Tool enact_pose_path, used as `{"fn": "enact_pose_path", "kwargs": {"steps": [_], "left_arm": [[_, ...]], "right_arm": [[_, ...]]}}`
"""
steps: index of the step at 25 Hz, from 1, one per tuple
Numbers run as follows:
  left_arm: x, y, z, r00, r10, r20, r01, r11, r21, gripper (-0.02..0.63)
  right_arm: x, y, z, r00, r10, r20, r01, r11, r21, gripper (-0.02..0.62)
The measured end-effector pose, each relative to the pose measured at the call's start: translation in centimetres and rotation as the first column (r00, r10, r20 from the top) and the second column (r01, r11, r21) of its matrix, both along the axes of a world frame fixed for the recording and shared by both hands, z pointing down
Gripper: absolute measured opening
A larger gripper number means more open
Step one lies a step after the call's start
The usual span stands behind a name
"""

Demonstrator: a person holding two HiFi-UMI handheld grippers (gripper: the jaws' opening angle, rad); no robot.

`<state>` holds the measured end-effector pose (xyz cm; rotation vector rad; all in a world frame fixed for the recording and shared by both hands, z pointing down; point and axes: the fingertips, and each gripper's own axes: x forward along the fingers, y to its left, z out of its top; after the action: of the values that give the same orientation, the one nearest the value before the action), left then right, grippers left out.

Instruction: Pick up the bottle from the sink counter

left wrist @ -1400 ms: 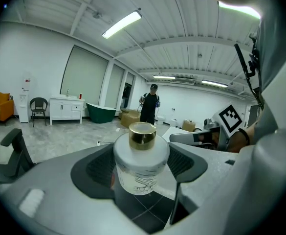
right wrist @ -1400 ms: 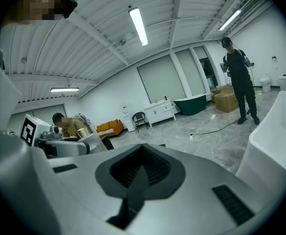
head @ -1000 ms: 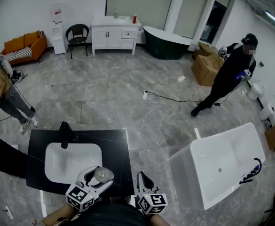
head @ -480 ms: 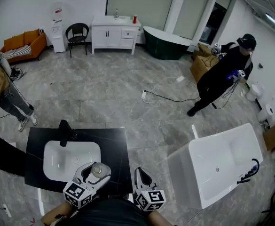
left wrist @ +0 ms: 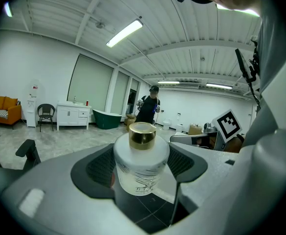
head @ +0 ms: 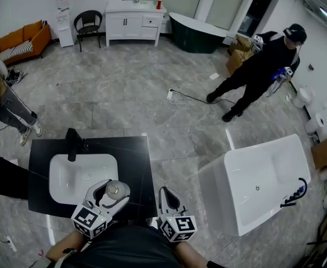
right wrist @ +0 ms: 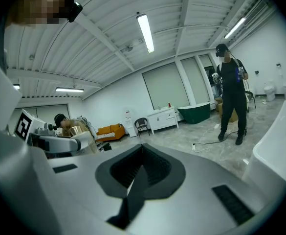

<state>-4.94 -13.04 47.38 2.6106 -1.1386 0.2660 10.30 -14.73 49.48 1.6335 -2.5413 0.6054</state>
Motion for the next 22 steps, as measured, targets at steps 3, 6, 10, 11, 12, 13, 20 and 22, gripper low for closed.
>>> {"fn": "enact_pose_path", "kwargs": {"steps": [3, 6, 10, 11, 12, 13, 20, 22], "left_arm": [[-0.1, 0.1, 0.2, 1.000, 0.002, 0.004, -0.002, 1.000, -0.006, 0.331], [0.1, 0.0, 0.1, 1.000, 0.007, 0.007, -0.007, 1.000, -0.004, 0.331], [0.2, 0.0, -0.2, 1.000, 0.011, 0.010, -0.011, 1.000, 0.008, 0.331], [0.2, 0.0, -0.2, 1.000, 0.012, 0.011, -0.012, 1.000, 0.010, 0.331], [0.2, -0.1, -0.2, 1.000, 0.013, 0.011, -0.013, 1.000, 0.012, 0.331], [0.2, -0.2, -0.3, 1.000, 0.013, 0.011, -0.013, 1.000, 0.013, 0.331], [-0.3, -1.8, -1.6, 1.000, -0.018, 0.008, 0.018, 0.998, 0.059, 0.331], [-0.6, -2.3, -2.1, 0.999, -0.031, 0.011, 0.030, 0.997, 0.075, 0.331]], "right_arm": [[-0.2, 0.0, 0.0, 1.000, -0.005, 0.002, 0.005, 1.000, -0.003, 0.006], [-0.1, -0.1, -0.1, 1.000, -0.007, 0.004, 0.007, 1.000, -0.001, 0.006], [-0.2, -0.1, -0.3, 1.000, -0.008, 0.004, 0.008, 1.000, 0.006, 0.006], [-0.2, -0.1, -0.4, 1.000, -0.010, 0.001, 0.010, 1.000, 0.013, 0.006], [-0.3, -0.2, -0.7, 1.000, -0.013, -0.003, 0.013, 1.000, 0.024, 0.006], [-0.3, -0.2, -1.0, 1.000, -0.016, -0.010, 0.017, 0.999, 0.041, 0.006], [0.1, -0.9, -4.0, 0.999, -0.007, -0.054, 0.016, 0.985, 0.173, 0.006], [0.3, -1.1, -4.4, 0.999, 0.000, -0.048, 0.009, 0.982, 0.188, 0.006]]}}
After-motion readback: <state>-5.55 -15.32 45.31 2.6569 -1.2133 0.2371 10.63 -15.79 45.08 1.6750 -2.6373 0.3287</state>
